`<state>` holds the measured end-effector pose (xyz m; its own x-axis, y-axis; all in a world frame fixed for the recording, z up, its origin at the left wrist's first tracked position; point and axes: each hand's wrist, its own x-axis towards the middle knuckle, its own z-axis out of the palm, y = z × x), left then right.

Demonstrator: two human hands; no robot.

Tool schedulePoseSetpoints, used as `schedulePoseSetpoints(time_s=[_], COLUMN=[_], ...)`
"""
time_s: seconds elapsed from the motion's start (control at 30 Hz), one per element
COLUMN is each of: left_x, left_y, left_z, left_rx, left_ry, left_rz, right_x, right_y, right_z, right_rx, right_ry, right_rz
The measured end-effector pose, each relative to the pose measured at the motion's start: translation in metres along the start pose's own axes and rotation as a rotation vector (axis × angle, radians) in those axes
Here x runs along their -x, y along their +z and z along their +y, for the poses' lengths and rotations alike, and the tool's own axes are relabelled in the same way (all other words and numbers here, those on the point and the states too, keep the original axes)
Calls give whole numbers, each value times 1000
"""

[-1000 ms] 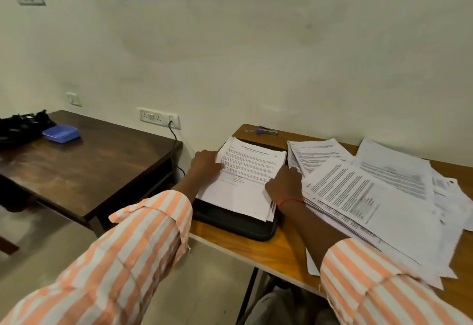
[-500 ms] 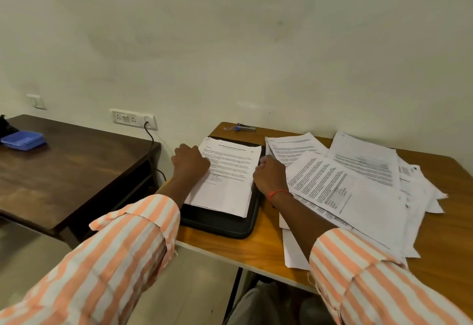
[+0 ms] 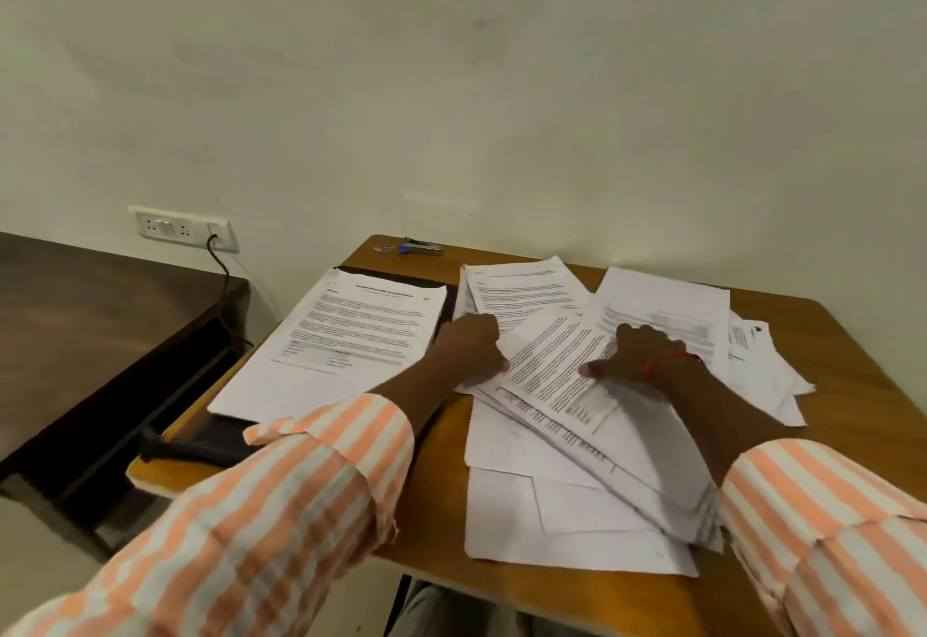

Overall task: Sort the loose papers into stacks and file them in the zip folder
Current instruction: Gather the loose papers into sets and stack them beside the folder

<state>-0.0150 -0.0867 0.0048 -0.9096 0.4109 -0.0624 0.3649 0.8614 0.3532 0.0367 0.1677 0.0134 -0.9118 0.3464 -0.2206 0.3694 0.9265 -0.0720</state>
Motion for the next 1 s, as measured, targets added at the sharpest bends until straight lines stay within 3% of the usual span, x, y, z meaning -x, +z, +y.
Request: schedulePoseSetpoints(time_s=[0.13, 0.27, 0.37, 0.47, 0.6, 0.67, 0.73, 0.8, 0.87, 1.0], left_x=[-18, -23, -22, -26, -35, -38, -40, -40, -39, -36], left_y=[-10, -3, 7, 11, 12, 12, 15, 18, 19, 16], left_z=[-1, 1, -2, -7, -12, -10, -10, -9, -10, -8], left_rx=[492, 819, 847, 856, 520, 465, 487, 506, 519, 576], left_ry=[-4, -50, -105, -139, -162, -189, -180, -145, -135, -191], left_rz=[199, 240, 266, 274, 336, 301, 255, 216, 191, 106], right_x=[-2, -4, 3, 8, 8, 18, 34, 47, 48, 34], right_y=[-6, 3, 26, 29, 23, 19, 19, 29, 42, 34], right_z=[7, 14, 18, 24, 23, 3, -22, -43, -49, -21], right_rx=[-160, -388, -487, -381, -187, -292, -407, -329, -152, -107], right_ry=[-52, -20, 88, 167, 157, -12, -248, -445, -466, -304], right_rz=[56, 184, 314, 485, 719, 636, 419, 186, 41, -1])
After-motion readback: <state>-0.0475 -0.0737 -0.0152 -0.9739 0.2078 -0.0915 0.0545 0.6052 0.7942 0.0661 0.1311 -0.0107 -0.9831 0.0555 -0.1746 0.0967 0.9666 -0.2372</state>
